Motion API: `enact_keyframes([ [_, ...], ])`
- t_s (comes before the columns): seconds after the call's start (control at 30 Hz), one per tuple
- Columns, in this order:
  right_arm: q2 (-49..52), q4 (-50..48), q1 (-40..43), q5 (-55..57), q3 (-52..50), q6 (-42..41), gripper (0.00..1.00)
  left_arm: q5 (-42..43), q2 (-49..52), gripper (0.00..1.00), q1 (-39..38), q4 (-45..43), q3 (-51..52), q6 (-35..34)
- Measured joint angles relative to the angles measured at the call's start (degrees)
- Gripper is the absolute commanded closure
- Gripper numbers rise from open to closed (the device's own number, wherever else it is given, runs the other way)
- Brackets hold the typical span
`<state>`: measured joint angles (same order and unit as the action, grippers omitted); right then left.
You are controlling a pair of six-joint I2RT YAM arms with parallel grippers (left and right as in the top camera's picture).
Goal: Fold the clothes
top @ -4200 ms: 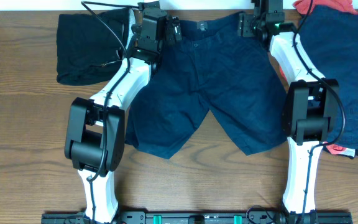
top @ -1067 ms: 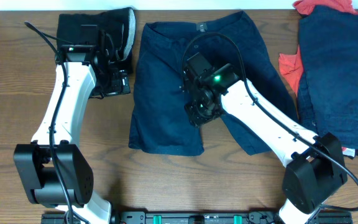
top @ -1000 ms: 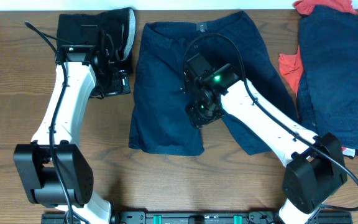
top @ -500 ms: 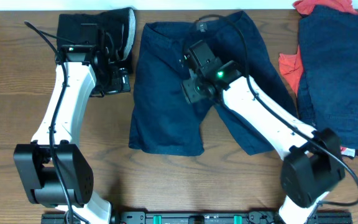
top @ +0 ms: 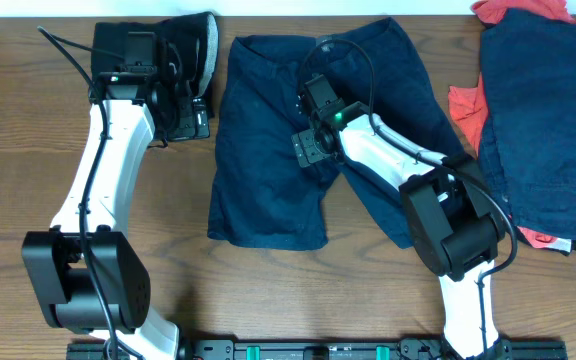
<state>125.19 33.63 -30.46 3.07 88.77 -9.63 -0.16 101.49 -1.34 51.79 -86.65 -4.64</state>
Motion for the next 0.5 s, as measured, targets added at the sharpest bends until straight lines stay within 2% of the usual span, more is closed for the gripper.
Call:
enact_keyframes([
  [0.1,0.0,3.15,0.02,-1.25,0.37,0.02,0.1,-0.02,0.0,0.01,0.0,-1.64,0.0,0.74],
  [0.37,-0.44,20.98,0.07,-2.43,1.6,0.66,0.01,-0.02,0.0,0.01,0.0,-4.66,0.0,3.45],
  [0.5,-0.44,27.28,0.68,-2.45,1.53,0.72,0.01,0.0,0.0,0.01,0.0,-4.79,0.0,6.1],
])
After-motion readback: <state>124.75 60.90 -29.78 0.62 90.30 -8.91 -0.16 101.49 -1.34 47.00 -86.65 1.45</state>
